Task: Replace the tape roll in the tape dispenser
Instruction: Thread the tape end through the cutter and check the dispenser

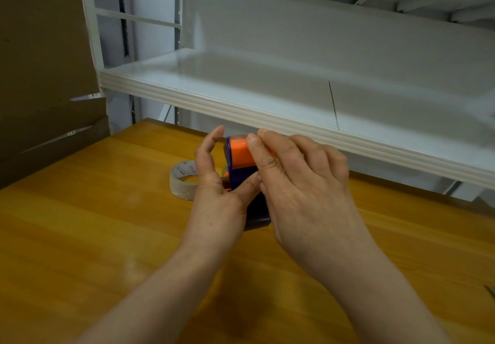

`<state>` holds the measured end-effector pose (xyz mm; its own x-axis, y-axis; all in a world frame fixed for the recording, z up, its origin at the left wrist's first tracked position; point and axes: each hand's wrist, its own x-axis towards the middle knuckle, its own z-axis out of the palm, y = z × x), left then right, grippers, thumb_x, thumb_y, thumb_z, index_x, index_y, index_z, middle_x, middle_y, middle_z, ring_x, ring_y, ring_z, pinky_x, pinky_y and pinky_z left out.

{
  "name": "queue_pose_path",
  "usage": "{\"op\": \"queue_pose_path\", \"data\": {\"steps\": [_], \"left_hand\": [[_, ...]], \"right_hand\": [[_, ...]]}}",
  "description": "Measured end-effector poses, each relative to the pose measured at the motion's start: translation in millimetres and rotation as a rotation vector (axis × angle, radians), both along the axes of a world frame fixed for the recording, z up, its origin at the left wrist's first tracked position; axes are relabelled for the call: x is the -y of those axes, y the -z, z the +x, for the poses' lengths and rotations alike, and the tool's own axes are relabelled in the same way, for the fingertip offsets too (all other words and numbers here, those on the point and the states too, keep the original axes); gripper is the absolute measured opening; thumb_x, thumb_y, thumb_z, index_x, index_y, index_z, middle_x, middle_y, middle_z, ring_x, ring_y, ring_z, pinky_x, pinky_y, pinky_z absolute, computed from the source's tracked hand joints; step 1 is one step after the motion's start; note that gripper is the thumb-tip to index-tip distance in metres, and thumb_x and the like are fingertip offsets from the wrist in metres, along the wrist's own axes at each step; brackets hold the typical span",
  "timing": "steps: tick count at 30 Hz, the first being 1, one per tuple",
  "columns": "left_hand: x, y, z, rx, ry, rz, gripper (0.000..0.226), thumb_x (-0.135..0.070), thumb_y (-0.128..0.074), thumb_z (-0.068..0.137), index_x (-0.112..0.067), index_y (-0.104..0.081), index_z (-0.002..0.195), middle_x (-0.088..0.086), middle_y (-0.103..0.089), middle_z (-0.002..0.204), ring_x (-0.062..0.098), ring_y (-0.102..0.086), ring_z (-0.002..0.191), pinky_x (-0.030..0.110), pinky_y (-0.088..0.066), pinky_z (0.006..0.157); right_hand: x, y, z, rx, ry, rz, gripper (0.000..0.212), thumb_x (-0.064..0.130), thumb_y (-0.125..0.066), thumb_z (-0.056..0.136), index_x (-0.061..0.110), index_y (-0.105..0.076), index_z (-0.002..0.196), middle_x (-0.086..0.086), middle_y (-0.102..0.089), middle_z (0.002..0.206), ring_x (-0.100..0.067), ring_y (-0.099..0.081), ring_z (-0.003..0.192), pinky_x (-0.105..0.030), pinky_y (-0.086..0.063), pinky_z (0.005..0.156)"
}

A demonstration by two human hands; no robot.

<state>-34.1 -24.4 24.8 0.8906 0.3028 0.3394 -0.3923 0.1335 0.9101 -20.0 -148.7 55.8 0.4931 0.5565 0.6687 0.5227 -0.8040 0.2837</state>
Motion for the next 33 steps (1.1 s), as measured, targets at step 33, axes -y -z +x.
{"op": "queue_pose_path", "data": {"steps": [33], "left_hand": [[-0.2, 4.2, 3.8, 0.051, 0.121, 0.029, 0.064, -0.020, -0.062, 0.095, -0.067, -0.031, 0.127, -0.027, -0.068, 0.095, 0.012, -0.075, 0.094, 0.031, -0.062, 0.068]], "right_hand": [[5.7, -6.5, 0.2, -0.476, -0.201, 0.284, 0.059, 0.024, -0.054, 0.101, 0.034, -0.032, 0.154, 0.013, -0.017, 0.149, -0.013, -0.030, 0.140, -0.040, -0.037, 0.117]]}}
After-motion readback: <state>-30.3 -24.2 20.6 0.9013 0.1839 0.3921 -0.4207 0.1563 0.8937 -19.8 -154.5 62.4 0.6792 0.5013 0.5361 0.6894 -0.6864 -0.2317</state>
